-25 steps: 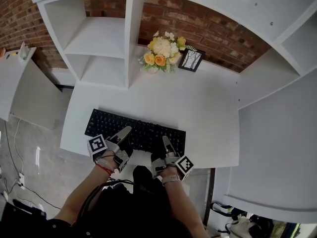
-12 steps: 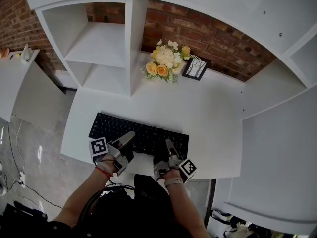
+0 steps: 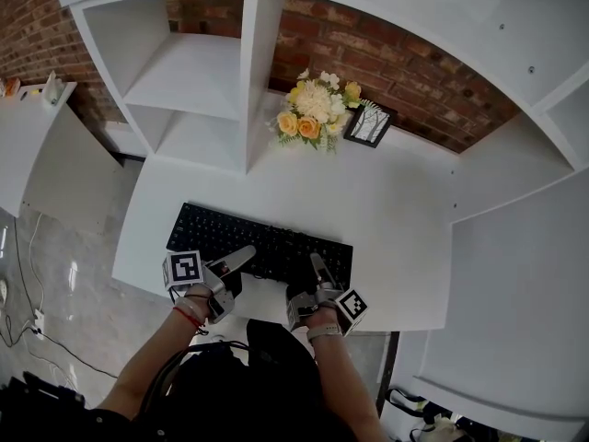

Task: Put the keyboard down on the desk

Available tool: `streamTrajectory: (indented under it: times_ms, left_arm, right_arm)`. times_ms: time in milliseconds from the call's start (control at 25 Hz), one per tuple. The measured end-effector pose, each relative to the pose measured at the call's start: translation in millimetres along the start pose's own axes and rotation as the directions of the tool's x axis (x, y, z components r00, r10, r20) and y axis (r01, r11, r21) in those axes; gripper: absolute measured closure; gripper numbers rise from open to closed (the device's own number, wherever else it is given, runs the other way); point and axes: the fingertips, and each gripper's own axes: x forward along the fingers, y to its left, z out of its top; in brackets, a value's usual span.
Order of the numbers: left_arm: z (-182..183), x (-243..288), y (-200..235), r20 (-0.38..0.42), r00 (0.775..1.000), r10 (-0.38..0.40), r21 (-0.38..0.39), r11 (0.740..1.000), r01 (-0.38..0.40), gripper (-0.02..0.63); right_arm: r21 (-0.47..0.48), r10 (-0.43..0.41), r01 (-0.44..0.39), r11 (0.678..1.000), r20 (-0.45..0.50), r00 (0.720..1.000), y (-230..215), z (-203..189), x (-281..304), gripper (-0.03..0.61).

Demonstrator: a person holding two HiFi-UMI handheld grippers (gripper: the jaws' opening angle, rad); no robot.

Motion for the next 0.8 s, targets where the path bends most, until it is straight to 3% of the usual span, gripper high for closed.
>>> streamTrajectory:
  times_ms: [200,320,440,520,600,680,720,800]
  left_arm:
    - [-18,-10,1,-0.123,0.991,0.045,0.198,0.980,-0.020,0.376]
    - [-24,-15,1,-0.154,0.986,0.063,0.264,0.964,-0.020,0.376]
    - [-29,-16,0,-0.203,0.974,0.106,0.387,0.922,-0.020,0.376]
    - [-36,-16,4,-0.241,0.950,0.198,0.517,0.854,-0.047,0.366]
    - [-41,-17,13,-0.252,0.907,0.336,0.667,0.740,-0.089,0.364]
    - [-41,-17,22,-0.217,0.869,0.445,0.769,0.627,-0.129,0.370]
    - [-42,-17,23,-0.199,0.862,0.466,0.789,0.598,-0.142,0.416]
    - [-42,-15,22,-0.160,0.867,0.471,0.792,0.586,-0.172,0.500]
  right_arm:
    - [0.014,-0.024,0.024,1.000,-0.007,1.000,2,2,3,0.495]
    - [0.013,-0.028,0.028,1.000,-0.010,1.000,1,4,5,0.495]
    - [0.026,-0.043,0.043,0.999,-0.012,0.999,1,3,5,0.495]
    - [0.029,-0.059,0.059,0.998,-0.017,0.998,2,3,6,0.495]
    - [0.028,-0.062,0.063,0.998,-0.024,0.998,2,4,7,0.495]
    - [0.017,-0.041,0.042,0.999,-0.031,0.999,-4,11,10,0.495]
    - [0.013,-0.029,0.029,0.999,-0.034,0.999,-8,15,11,0.495]
    - [0.016,-0.022,0.023,1.000,-0.037,0.999,-8,15,12,0.494]
